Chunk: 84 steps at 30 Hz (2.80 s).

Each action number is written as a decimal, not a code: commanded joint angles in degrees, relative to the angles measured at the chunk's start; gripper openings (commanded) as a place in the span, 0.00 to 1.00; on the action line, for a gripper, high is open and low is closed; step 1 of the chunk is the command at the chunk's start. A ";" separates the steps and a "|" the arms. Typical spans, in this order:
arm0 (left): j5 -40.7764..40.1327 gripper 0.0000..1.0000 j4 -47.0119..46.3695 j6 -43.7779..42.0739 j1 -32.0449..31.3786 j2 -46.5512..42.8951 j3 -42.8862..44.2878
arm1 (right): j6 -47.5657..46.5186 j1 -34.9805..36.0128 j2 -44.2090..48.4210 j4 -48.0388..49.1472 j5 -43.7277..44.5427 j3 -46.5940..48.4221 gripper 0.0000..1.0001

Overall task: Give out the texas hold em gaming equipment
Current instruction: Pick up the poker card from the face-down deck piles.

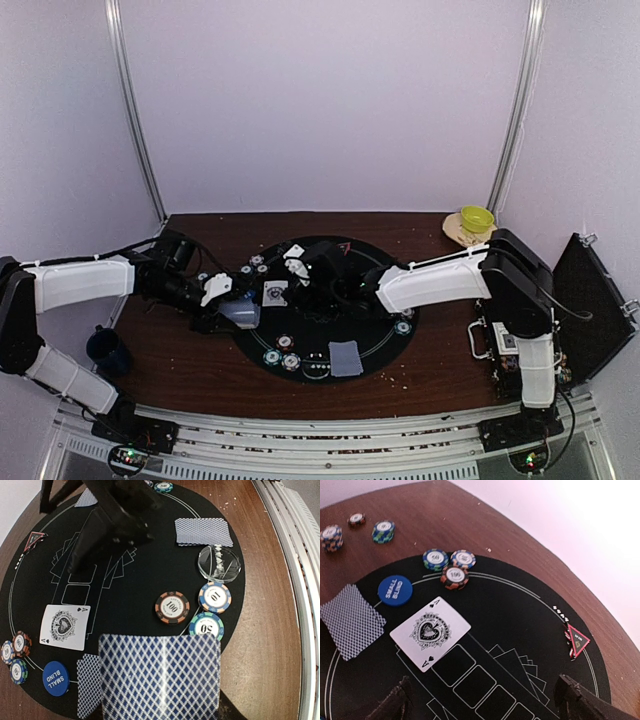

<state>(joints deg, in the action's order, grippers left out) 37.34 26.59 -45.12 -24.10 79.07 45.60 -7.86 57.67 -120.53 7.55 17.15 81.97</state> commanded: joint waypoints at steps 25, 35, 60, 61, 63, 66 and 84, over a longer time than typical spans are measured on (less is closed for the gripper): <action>1.61 0.47 -1.45 -0.45 -0.03 -1.90 -0.27 | 40.27 0.72 0.94 25.05 -41.92 -5.28 1.00; 1.70 0.47 -1.42 -0.58 -0.06 -1.20 -0.17 | 43.00 1.24 -4.35 25.81 -45.91 -1.80 1.00; 1.69 0.47 -1.45 -0.60 -0.09 -1.29 -0.25 | 43.92 -0.07 -4.45 20.97 -41.18 -2.72 0.56; 1.68 0.47 -1.43 -0.59 -0.05 -1.37 -0.25 | 43.98 -0.15 -4.12 21.01 -41.12 -3.19 0.55; 1.68 0.47 -1.45 -0.60 -0.07 -1.29 -0.25 | 44.04 -0.35 -3.41 21.23 -40.99 -4.06 0.53; 1.73 0.47 -1.45 -0.64 -0.10 -1.08 -0.21 | 44.13 -0.41 -2.57 21.44 -40.85 -5.07 0.50; 1.51 0.47 -1.45 -0.60 -0.03 -0.67 -0.08 | 49.51 -0.45 0.70 29.58 -46.73 -10.17 0.23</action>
<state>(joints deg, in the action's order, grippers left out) 37.32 26.68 -45.15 -24.12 78.32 45.36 40.18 57.71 -122.02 34.96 -28.18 72.86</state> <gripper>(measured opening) 0.500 0.269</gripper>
